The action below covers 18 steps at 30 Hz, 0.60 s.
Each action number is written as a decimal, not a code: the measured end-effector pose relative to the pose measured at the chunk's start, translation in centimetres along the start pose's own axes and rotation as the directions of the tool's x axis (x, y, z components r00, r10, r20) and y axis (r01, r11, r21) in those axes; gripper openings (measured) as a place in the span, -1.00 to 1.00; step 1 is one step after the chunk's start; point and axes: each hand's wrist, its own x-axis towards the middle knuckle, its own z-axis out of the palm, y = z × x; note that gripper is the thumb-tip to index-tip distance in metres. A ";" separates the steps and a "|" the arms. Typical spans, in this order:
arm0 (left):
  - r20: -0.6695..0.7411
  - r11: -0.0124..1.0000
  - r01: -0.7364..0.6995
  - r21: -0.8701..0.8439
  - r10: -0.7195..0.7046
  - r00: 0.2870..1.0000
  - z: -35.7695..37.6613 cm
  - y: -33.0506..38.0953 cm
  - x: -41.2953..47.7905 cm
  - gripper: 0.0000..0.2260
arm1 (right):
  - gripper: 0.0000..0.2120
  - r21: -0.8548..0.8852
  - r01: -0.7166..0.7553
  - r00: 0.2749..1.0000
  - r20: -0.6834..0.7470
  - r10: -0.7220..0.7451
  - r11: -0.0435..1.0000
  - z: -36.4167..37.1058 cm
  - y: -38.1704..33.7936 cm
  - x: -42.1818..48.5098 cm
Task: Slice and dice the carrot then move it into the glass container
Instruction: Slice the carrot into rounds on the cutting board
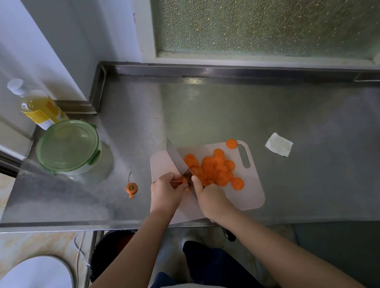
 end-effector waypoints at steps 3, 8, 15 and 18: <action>-0.007 1.000 0.001 0.002 -0.001 1.000 0.0 0.0 0.0 -0.92 | -0.56 0.043 -0.006 0.999 -0.032 0.008 0.999 0.1 -0.7 0.6; -0.007 1.000 -0.027 0.015 0.027 1.000 0.0 0.0 -0.1 -0.92 | -0.43 0.077 -0.050 0.998 -0.033 0.053 0.996 1.5 0.1 2.6; -0.007 1.000 -0.028 -0.014 0.028 1.000 -0.1 -0.2 -0.2 -0.93 | -0.34 0.152 0.144 0.988 -0.072 -0.135 0.978 0.9 0.7 2.1; -0.033 0.999 -0.025 -0.042 0.024 0.999 -0.1 -0.4 -0.5 -0.94 | -0.49 0.037 0.148 0.982 -0.129 -0.142 0.988 1.0 0.4 1.8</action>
